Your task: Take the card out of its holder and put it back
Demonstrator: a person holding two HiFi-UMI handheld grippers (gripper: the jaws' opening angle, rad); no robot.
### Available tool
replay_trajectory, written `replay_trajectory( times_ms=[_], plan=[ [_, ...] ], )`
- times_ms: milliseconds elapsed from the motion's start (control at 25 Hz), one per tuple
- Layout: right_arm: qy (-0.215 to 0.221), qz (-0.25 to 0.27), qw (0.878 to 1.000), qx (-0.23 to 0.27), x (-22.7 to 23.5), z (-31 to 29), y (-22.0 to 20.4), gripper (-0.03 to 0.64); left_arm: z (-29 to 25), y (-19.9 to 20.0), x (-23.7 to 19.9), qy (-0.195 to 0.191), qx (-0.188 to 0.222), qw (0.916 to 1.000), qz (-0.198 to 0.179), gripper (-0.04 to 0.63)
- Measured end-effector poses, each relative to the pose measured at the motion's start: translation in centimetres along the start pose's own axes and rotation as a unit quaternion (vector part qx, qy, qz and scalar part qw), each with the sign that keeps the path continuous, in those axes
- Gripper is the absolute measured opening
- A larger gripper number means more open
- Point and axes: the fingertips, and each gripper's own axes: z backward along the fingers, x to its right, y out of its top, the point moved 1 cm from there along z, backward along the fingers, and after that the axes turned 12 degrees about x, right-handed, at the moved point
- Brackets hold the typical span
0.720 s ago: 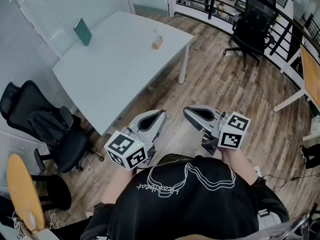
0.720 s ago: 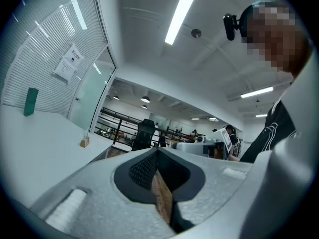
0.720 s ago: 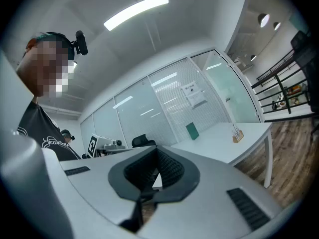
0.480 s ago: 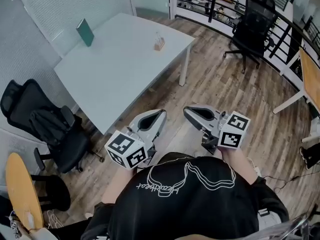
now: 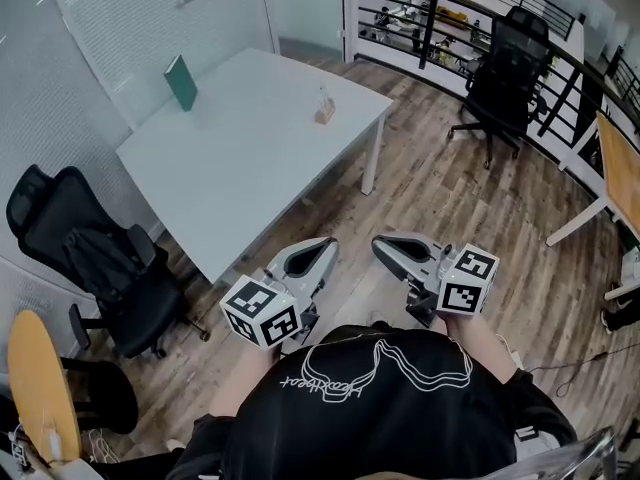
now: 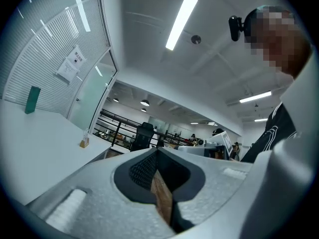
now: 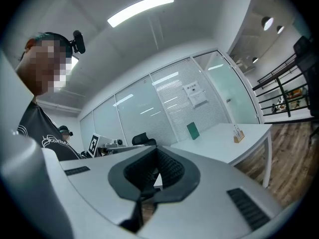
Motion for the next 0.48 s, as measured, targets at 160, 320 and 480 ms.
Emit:
replay_trajectory(
  times_ms=[160, 320, 480],
  plan=[
    [-0.006, -0.011, 1.0, 0.006, 1.7, 0.5, 0.2, 0.006, -1.3, -0.7, -0.4, 0.0, -0.008, 1.0, 0.004, 0.012],
    [0.0, -0.027, 1.0, 0.011, 4.3, 0.4, 0.5, 0.006, -3.3, -1.6, -1.5, 0.01, -0.019, 0.9998, 0.002, 0.012],
    [0.01, -0.041, 0.999, 0.014, 7.9, -0.6, 1.1, 0.006, -6.1, -2.2, -3.5, 0.022, -0.027, 0.9994, 0.0, 0.012]
  ],
)
